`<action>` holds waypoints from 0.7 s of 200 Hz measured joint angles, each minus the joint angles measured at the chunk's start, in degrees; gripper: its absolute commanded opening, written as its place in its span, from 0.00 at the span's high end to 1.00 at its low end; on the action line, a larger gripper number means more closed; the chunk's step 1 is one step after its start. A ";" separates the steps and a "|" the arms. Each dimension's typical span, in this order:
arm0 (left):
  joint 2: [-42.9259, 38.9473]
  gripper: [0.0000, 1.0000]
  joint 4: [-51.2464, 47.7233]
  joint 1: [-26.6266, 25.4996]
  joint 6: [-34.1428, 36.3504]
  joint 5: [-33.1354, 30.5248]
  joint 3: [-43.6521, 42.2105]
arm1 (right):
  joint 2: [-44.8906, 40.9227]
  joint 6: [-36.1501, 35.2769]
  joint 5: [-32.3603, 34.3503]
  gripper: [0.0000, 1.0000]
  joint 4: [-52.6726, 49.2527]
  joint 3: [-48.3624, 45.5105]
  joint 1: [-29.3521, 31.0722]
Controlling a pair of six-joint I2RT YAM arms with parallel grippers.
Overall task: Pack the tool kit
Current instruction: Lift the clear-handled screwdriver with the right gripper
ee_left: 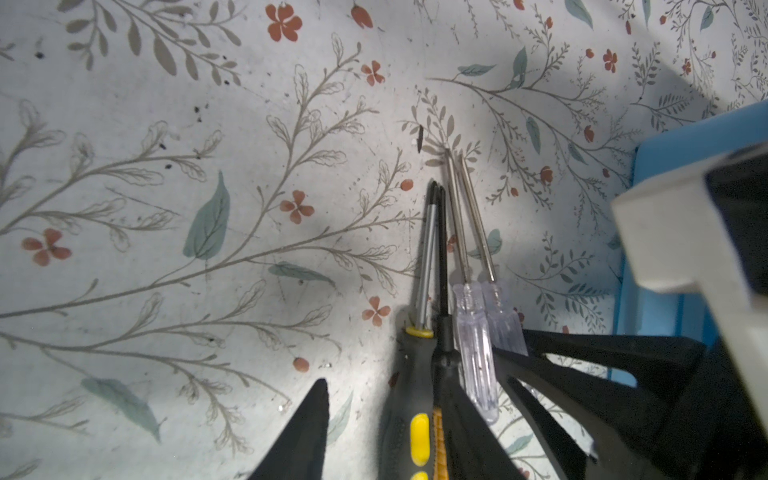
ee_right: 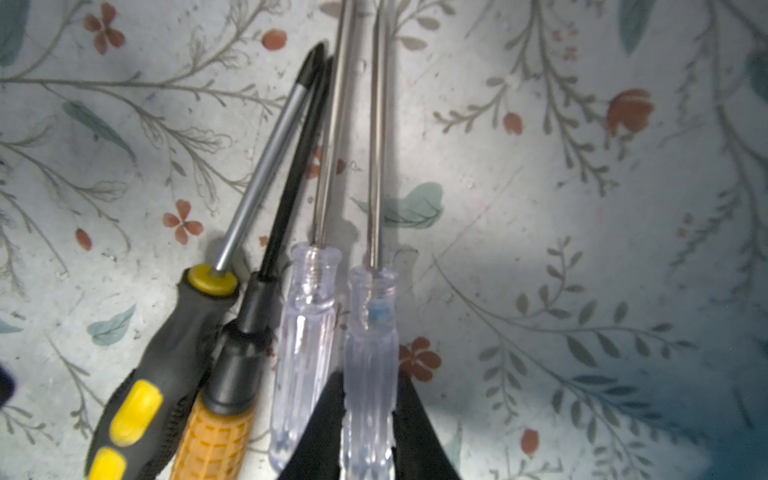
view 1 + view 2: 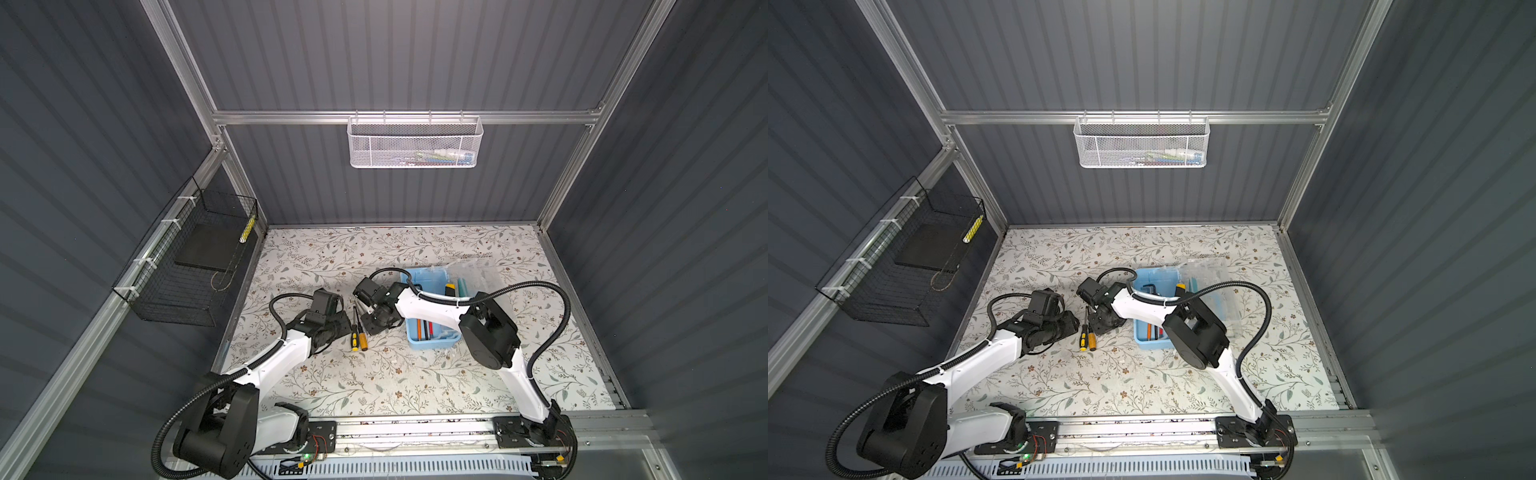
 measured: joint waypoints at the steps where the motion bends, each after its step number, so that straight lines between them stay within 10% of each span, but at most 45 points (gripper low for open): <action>1: 0.00 0.54 0.00 0.00 0.00 0.00 0.00 | 0.00 0.13 0.00 0.84 0.00 0.00 0.00; 39: 0.00 0.55 0.02 0.00 0.00 0.00 0.00 | 0.00 0.11 -0.04 1.00 0.00 0.00 -0.11; 140: 0.00 0.55 0.00 0.00 0.02 0.00 0.02 | -10.60 0.13 0.63 1.00 -1.09 -4.96 -0.61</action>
